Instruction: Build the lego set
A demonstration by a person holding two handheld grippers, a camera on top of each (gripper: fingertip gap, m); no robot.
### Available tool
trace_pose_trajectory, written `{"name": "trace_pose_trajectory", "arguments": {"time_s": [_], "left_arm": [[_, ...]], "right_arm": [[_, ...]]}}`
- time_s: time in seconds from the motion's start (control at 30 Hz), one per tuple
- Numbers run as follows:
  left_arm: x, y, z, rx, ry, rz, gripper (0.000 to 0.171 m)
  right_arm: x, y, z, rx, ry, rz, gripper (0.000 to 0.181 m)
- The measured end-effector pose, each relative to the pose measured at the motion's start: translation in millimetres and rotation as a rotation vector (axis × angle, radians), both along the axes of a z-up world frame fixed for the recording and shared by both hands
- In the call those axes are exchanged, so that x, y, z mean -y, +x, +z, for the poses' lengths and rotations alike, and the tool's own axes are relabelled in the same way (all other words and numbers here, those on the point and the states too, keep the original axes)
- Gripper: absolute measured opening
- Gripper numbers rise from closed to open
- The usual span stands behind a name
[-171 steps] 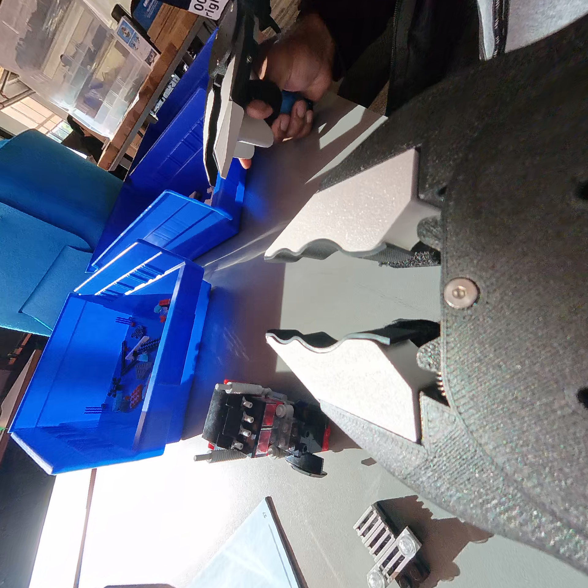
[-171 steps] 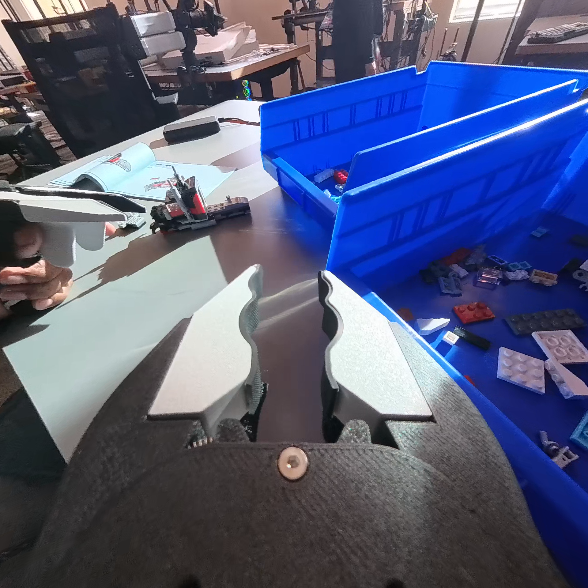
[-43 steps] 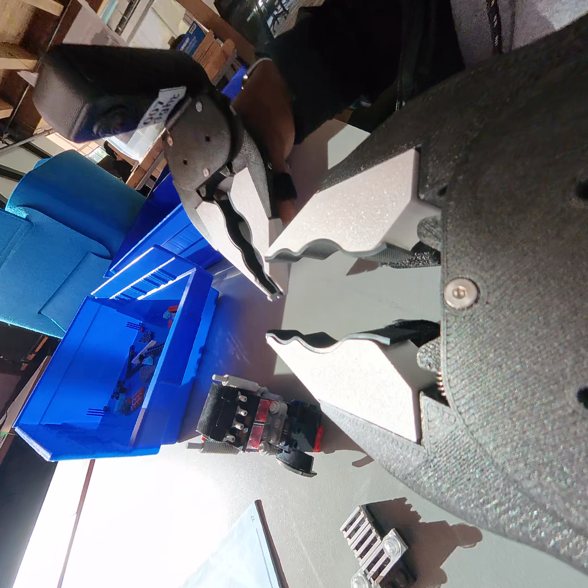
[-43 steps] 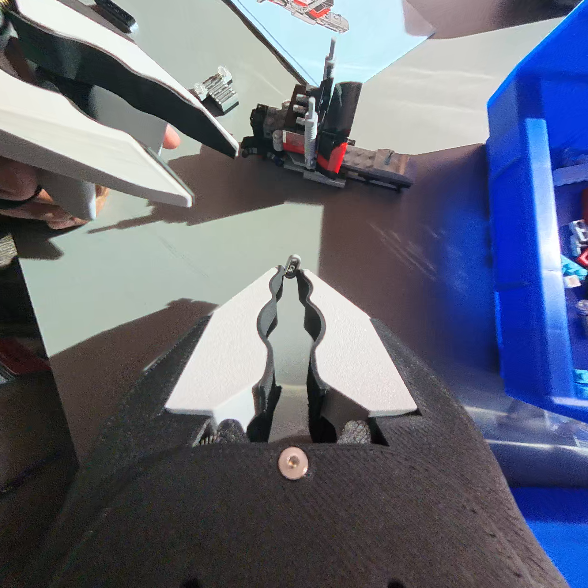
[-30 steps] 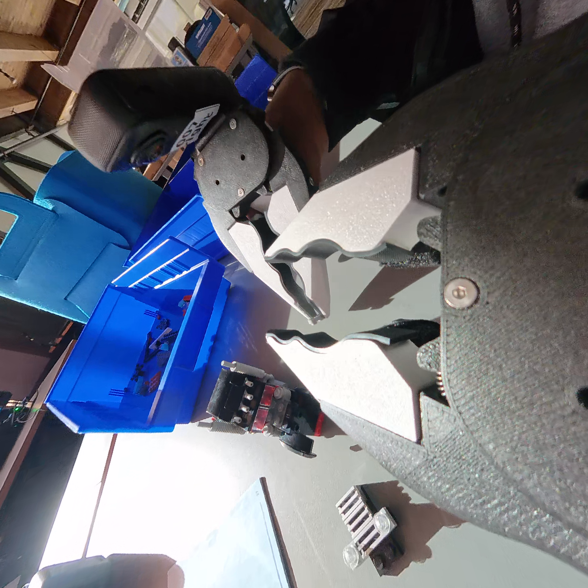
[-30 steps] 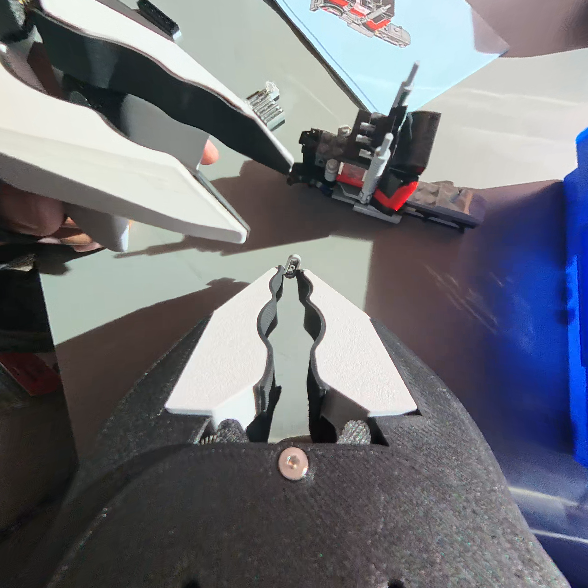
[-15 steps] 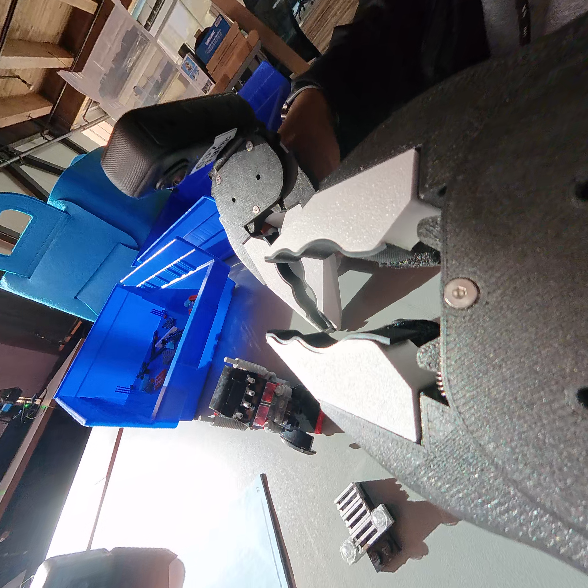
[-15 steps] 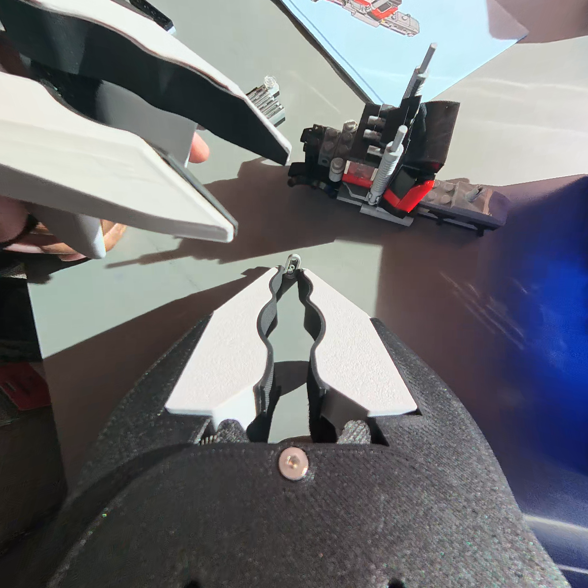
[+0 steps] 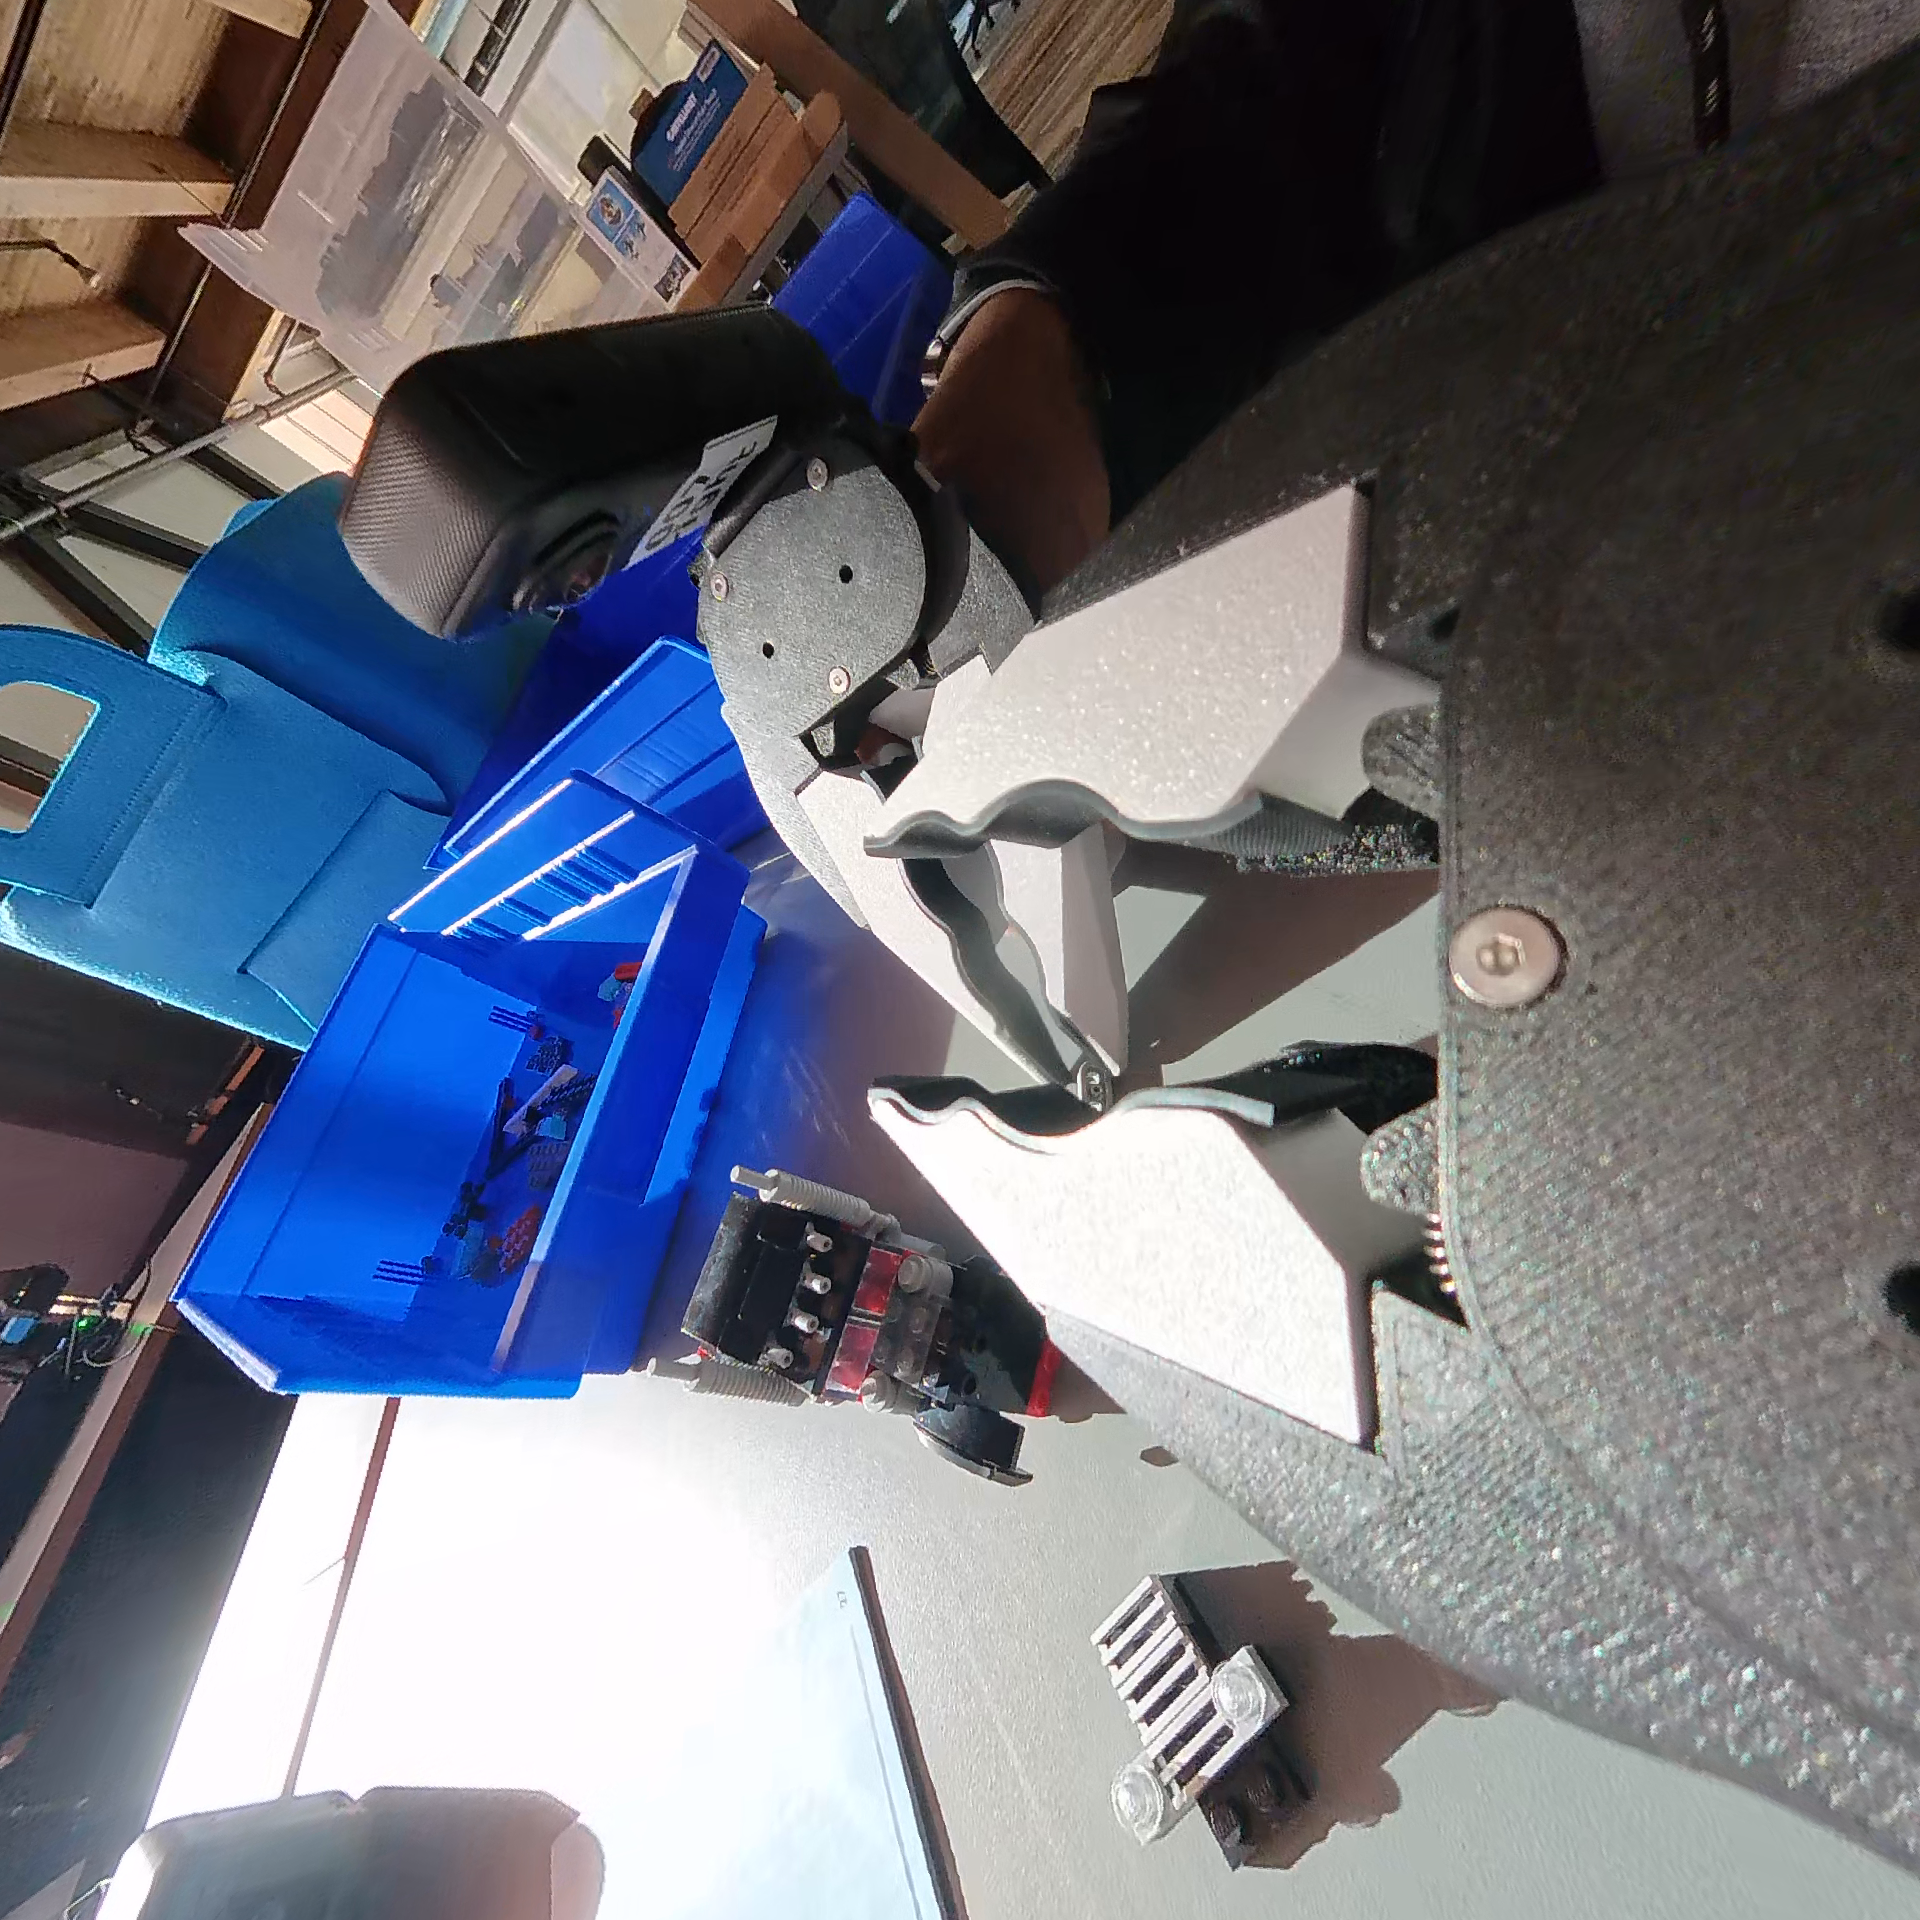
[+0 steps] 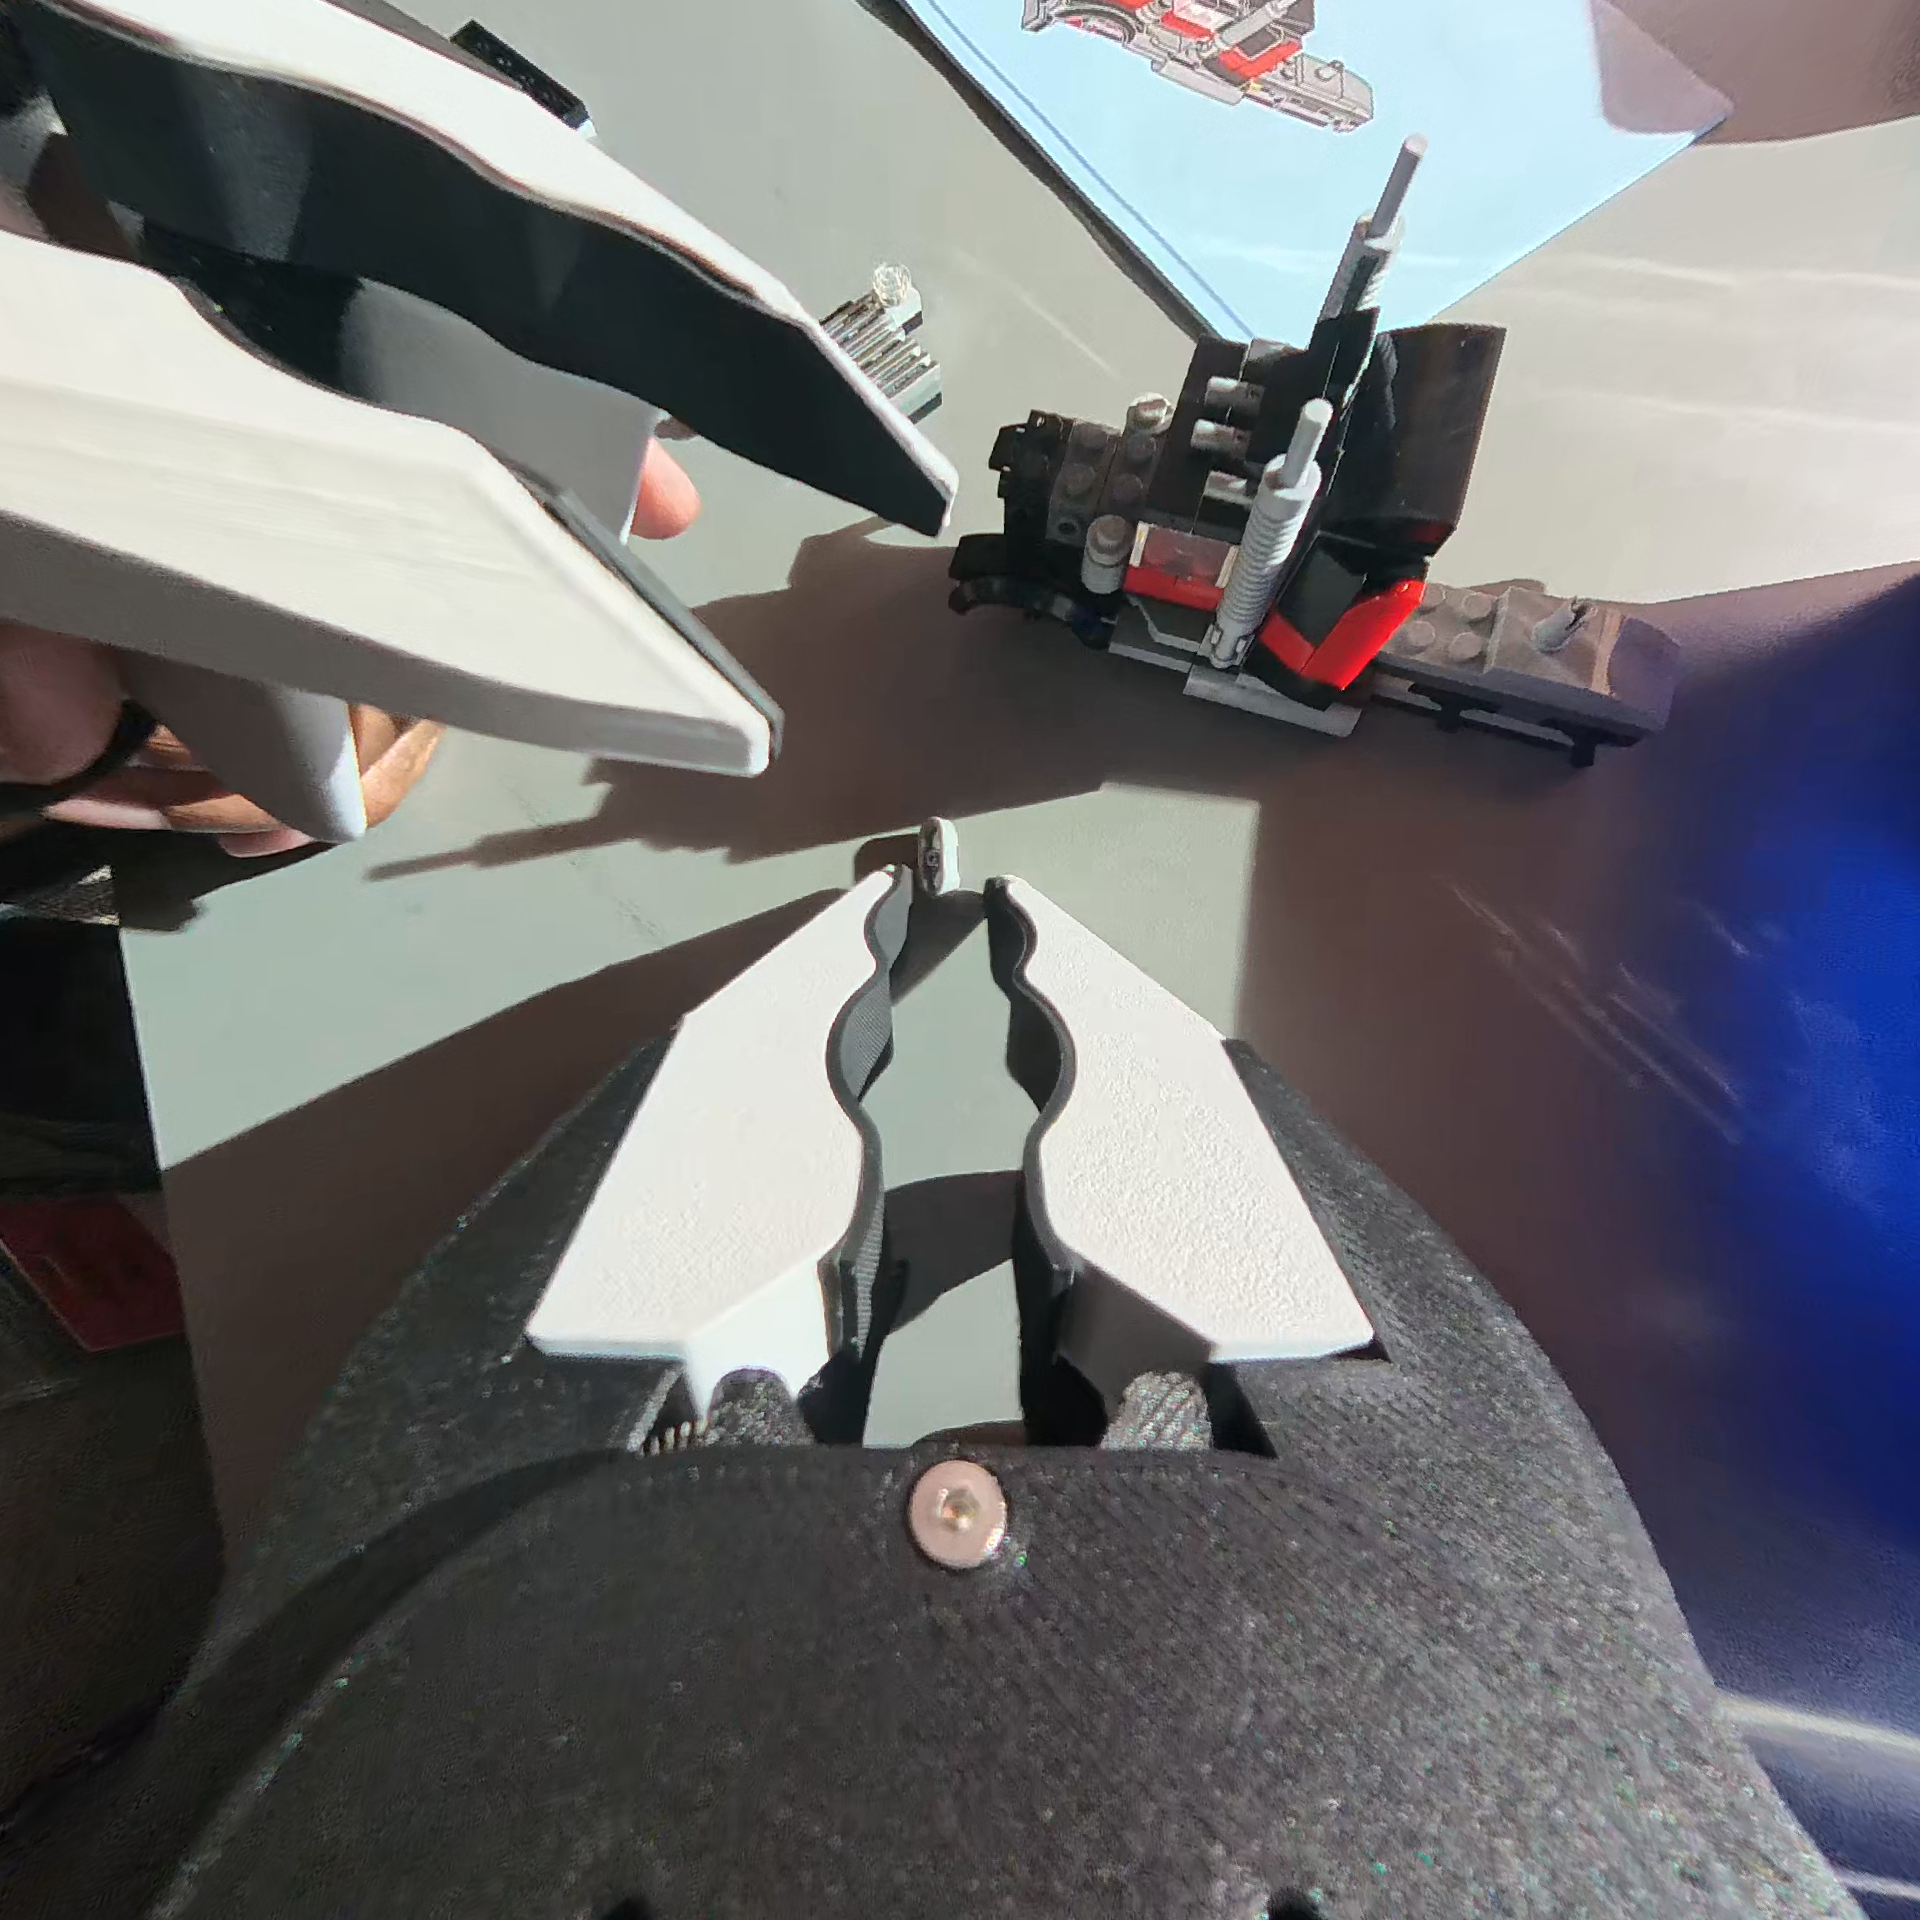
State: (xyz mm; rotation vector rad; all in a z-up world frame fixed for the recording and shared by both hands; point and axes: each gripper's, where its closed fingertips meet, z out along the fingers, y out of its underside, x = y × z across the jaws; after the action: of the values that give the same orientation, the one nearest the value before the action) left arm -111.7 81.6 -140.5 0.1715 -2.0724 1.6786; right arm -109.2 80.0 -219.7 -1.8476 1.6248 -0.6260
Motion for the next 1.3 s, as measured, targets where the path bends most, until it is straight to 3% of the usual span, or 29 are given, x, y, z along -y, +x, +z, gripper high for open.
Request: {"name": "trace_pose_trajectory", "arguments": {"time_s": [0.67, 1.3], "left_arm": [[1.0, 0.8, -1.7, 0.009, 0.011, 0.011, 0.042], [5.1, 6.3, -6.9, 0.032, 0.045, 0.056, 0.042]], "right_arm": [[48.5, -28.1, 69.9, 0.505, -0.003, -0.296, 0.034], [68.9, -33.2, 71.8, 0.529, 0.095, -0.403, 0.036]]}}
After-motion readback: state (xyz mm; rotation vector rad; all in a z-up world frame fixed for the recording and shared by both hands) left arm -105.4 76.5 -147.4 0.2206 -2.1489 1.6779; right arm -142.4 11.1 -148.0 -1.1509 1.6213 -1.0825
